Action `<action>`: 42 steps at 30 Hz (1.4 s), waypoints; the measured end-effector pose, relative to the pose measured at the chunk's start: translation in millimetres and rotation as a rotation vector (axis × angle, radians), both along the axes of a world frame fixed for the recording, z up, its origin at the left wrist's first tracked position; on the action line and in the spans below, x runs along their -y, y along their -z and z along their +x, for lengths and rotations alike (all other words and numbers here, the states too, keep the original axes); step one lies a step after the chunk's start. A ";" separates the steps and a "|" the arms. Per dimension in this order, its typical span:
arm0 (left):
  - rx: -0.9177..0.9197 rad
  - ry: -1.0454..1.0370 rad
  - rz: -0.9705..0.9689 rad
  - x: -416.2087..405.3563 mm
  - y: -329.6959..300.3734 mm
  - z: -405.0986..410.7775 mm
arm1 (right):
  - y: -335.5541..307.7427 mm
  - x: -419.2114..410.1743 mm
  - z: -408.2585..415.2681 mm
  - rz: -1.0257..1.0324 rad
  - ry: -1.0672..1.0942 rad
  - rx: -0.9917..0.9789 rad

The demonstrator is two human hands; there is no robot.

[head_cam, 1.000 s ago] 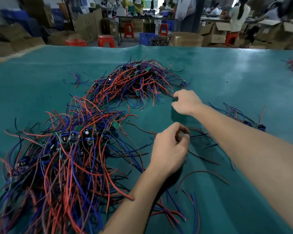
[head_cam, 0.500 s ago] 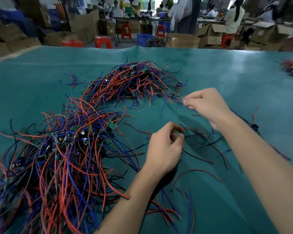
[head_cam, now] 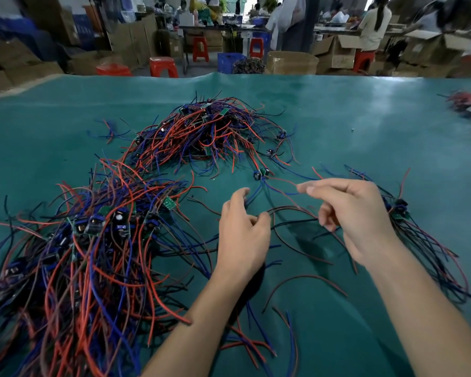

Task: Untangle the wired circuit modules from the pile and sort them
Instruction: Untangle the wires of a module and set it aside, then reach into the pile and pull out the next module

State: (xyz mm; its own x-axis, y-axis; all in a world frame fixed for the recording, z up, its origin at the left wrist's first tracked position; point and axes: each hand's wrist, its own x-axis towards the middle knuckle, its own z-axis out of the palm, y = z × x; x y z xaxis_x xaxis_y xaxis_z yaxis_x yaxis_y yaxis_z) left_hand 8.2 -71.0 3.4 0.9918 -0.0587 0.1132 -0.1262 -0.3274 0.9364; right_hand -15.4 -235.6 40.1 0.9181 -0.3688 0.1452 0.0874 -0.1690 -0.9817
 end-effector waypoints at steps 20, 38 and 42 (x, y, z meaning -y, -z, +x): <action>0.108 0.264 -0.323 4.3 -2.5 -7.2 | 19.1 -13.5 8.4 -0.183 -0.012 -0.176; -0.097 0.109 -0.482 6.8 -3.0 -1.6 | 4.9 -20.1 -6.0 -0.453 -0.359 0.032; -0.065 0.131 -0.447 5.2 -3.9 -1.6 | 6.5 -23.1 -9.1 -0.500 -0.447 -0.038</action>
